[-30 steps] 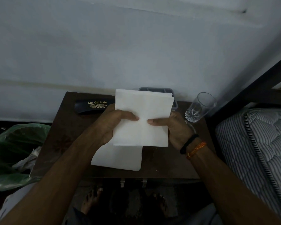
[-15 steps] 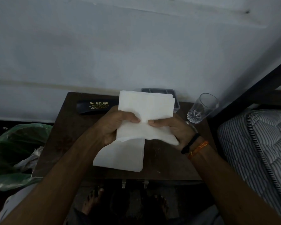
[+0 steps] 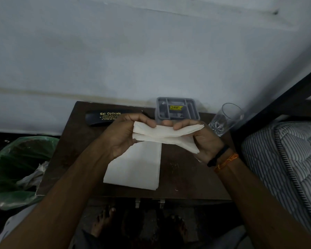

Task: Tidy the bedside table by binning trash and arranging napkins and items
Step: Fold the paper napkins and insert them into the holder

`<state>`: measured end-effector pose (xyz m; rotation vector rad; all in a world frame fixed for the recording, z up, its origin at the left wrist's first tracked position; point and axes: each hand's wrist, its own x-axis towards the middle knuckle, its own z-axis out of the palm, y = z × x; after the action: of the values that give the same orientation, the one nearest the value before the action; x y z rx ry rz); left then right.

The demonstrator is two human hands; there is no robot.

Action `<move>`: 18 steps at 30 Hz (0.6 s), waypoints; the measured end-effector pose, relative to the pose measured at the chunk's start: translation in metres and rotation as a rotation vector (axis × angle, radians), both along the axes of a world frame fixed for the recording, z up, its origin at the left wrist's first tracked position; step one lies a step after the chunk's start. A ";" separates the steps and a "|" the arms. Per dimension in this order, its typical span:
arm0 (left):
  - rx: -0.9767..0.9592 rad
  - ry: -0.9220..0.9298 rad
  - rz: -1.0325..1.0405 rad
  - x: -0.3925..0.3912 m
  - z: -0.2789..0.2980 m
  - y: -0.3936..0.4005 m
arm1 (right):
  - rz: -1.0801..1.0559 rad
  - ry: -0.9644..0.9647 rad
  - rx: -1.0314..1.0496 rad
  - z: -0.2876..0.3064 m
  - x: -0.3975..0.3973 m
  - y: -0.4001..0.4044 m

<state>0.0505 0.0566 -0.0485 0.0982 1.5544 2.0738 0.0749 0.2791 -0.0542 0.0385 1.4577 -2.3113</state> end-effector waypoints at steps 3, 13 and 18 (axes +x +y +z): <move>-0.024 -0.014 0.024 -0.001 0.004 -0.001 | -0.002 0.004 -0.009 0.003 -0.001 0.003; 0.129 -0.304 0.126 -0.004 0.004 0.002 | -0.012 -0.074 -0.054 0.004 -0.002 0.010; 0.264 -0.440 0.189 -0.004 0.004 0.000 | -0.024 -0.132 -0.117 0.001 -0.004 0.010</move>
<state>0.0462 0.0569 -0.0448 -0.3982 1.0559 2.2443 0.0711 0.2894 -0.0531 0.1724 1.2630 -2.3606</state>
